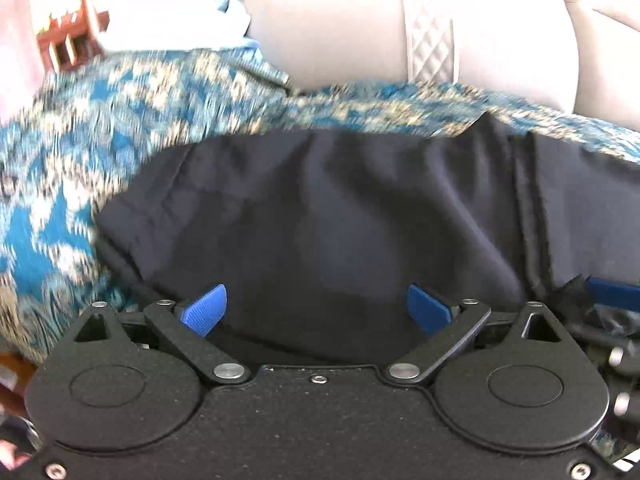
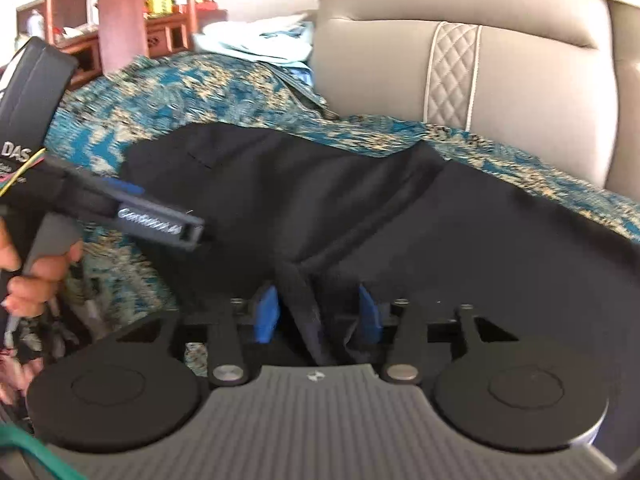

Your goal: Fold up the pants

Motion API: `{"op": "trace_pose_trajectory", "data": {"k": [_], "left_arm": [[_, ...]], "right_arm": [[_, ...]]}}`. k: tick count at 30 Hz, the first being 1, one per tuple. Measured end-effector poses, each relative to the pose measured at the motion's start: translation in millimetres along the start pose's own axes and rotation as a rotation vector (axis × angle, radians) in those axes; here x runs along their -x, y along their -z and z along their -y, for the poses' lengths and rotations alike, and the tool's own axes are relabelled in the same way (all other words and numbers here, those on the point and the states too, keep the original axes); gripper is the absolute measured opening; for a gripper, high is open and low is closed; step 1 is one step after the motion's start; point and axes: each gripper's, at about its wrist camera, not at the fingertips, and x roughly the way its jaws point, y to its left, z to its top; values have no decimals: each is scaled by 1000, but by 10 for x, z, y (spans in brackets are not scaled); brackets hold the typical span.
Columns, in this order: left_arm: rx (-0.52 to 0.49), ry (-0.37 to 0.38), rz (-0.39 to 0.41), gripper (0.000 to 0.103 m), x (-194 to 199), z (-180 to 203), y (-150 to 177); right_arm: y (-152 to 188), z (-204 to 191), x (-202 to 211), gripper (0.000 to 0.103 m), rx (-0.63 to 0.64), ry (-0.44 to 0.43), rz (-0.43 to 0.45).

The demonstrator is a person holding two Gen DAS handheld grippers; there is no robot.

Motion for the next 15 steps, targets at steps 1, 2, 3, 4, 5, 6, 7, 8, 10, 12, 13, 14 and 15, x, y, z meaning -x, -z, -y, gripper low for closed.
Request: {"op": "trace_pose_trajectory", "data": {"k": [1,2,3,4,5,6,7,8,10,12,13,14,15], "left_arm": [[-9,6,16,98,48,44,-22],[-14,19,28,98,88,80,-46],[-15,33,37,98,122,114,-74],[-14,51,47,98,160,156,-100],[-13,69,56,98,192,200,-122],[-15,84,64,98,219,245,-145],[-19,102,76,98,252,310,-167],[-25,121,89,98,282,373,-179],[-44,152,106,98,327,503,-189],[-60,174,119,96,350,642,-193],[-64,181,126,92,359,711,-194],[-64,188,132,90,371,778,-187],[-59,195,136,82,381,840,-170]], "right_arm": [[14,16,42,69,-7,-30,6],[27,33,77,70,-13,-47,12],[47,48,126,72,-15,-54,20],[69,59,174,74,-12,-54,28],[96,73,234,77,-6,-47,41],[126,90,300,78,1,-35,55],[150,118,371,79,3,-18,70],[179,151,438,81,-2,6,86],[233,237,557,81,-32,66,113],[295,335,673,81,-75,150,137],[337,395,734,81,-101,211,148],[373,447,782,78,-123,267,155],[412,511,837,70,-147,324,159]]}}
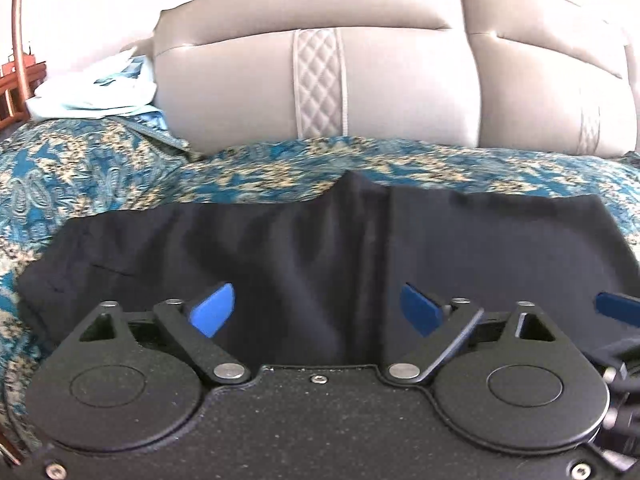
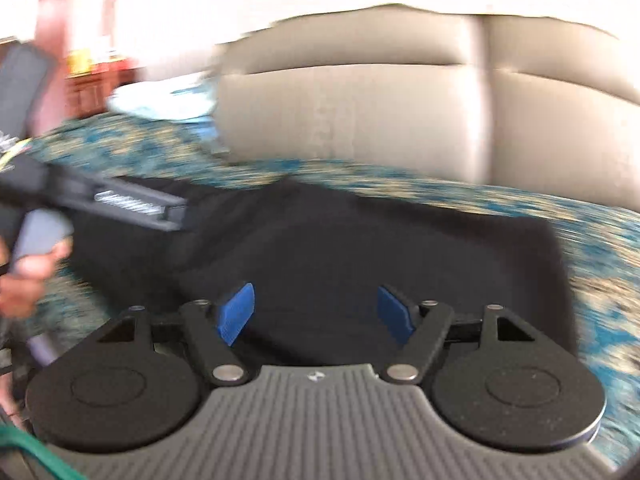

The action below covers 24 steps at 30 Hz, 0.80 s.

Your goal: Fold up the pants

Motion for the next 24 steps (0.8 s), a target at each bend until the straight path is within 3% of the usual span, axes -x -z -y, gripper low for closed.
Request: {"op": "trace_pose_trajectory", "data": {"k": [2,4,7,12,15,16,24], "left_arm": [[22,27,4,64,-6,105,18],[38,65,2,53,-21,170,54],[33,103,5,53,-34,304,104],[-29,101,-22,53,-102,477,260],[-40,92,-53,53,-133,501,379],[-43,89,-51,54,-136,493,412],[-75,82,-33,58,-80,439,506]], "right_arm": [[37,141,57,44,-36,81,-3],[85,300,116,36,-79,161,-10],[177,460,193,35,-114,264,-19],[355,578,289,36,-121,368,-55],[431,589,329,40,-135,395,-74],[448,587,358,46,-132,403,-71],[479,619,459,57,-139,425,-79]]}}
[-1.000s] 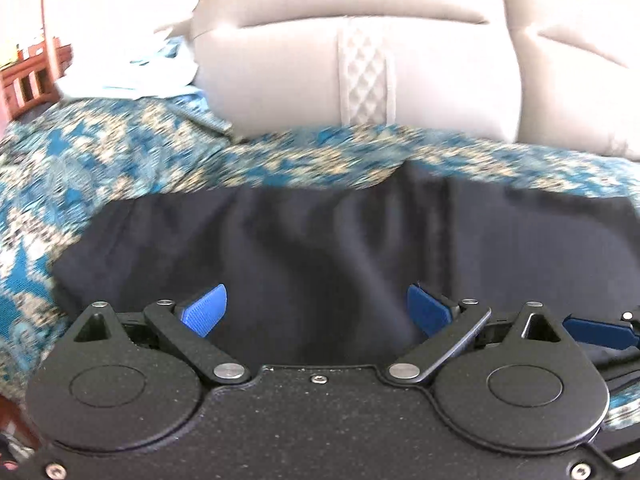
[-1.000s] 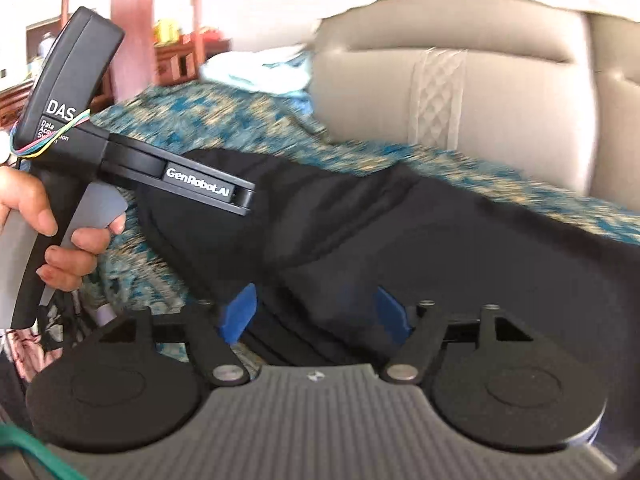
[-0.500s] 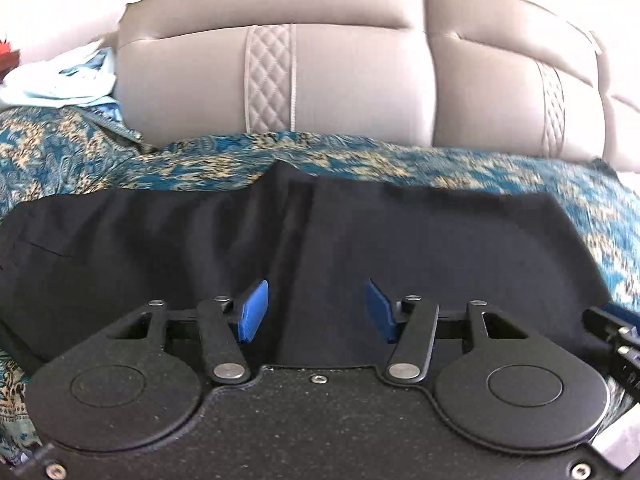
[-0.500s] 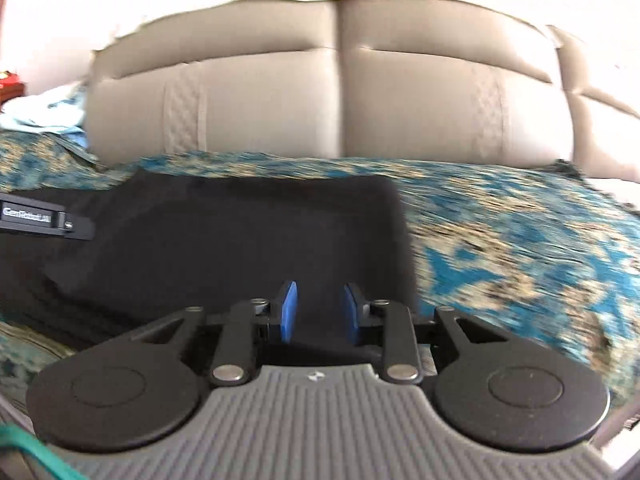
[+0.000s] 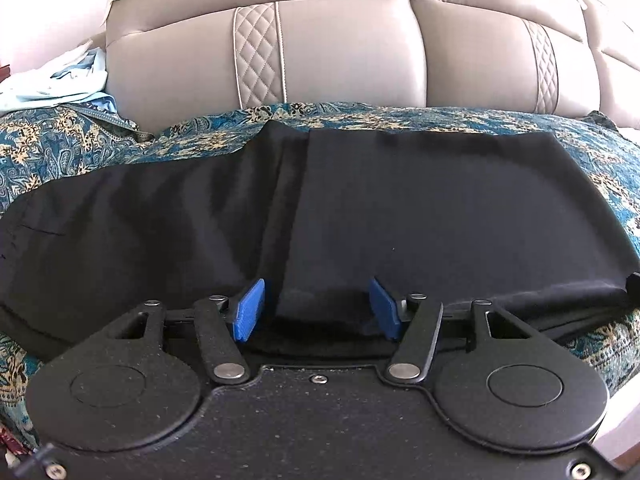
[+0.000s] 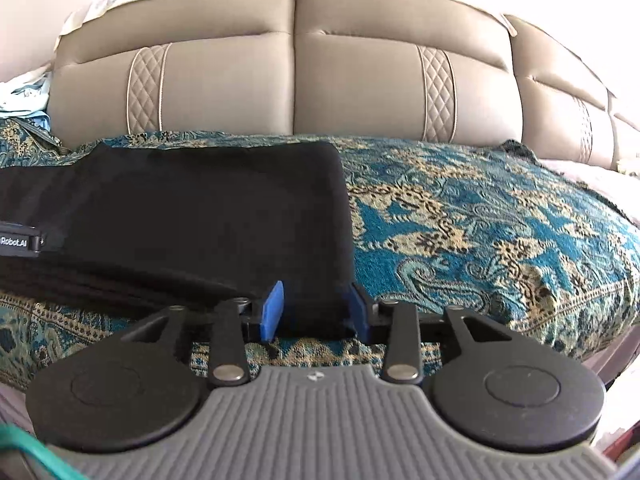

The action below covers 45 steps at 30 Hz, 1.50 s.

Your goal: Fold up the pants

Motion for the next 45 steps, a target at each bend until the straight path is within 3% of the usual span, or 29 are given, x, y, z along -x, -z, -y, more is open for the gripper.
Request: {"op": "trace_pose_trajectory", "data": {"k": [11,20,24,37,45], "left_arm": [[20,10,-18,63,52,-99,48],[19,0,-23,70,31,-102,35],[24,4,-33,75,16,-133,19],[84,-11,-34,75,125,-258,39],[140,-96,2,76,334,-666,113]], "right_arm": [[-3,36,-41,60,-22,-8,-45],[-42,-29,10,71,-44,-46,26],[-88,-156,6,76,-17,-78,67],[-217,-748,-197,84,54,-181,114],[-237,-1040,-281,88,88,-221,122]]}}
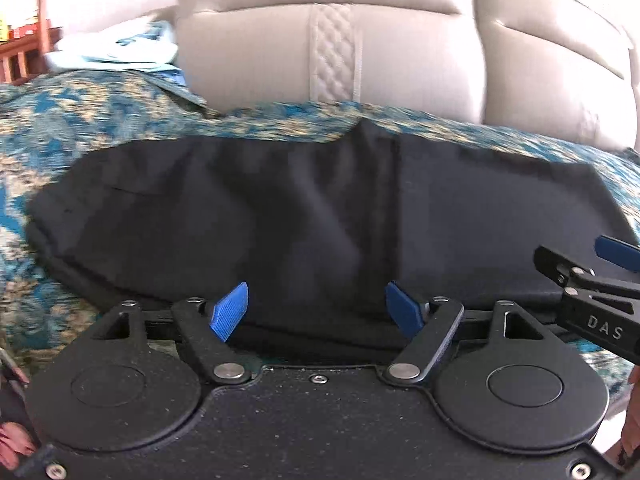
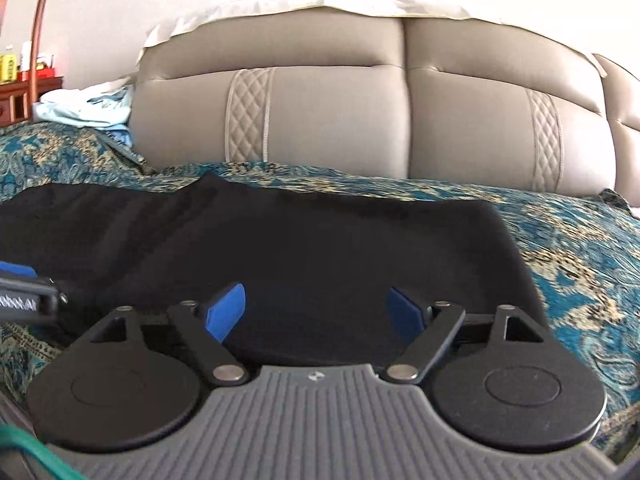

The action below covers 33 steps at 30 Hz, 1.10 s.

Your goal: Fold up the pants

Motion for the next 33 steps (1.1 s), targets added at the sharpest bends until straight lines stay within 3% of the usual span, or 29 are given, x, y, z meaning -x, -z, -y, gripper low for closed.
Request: {"op": "trace_pose_trajectory", "data": {"k": [12,19,23,29,33], "left_arm": [[141,-116,-11,76,33,-674,48],[237,-175,-13,77,13,-1062,22],[319,-202,-25,85,-28,-1304,-2],[376,-255,14,88,-95,-1614,-65],[476,-280,35,88,-192,-1897,-128]], "right_arm": [[37,-525,-169,91,152,-85,-33],[10,-634,-243,92,129,-133,-36],[-24,-614,-294,95,81,-157,-39],[10,-691,-307,96,119,-153,-14],[12,-684,-317,99,97,-163,-15]]}}
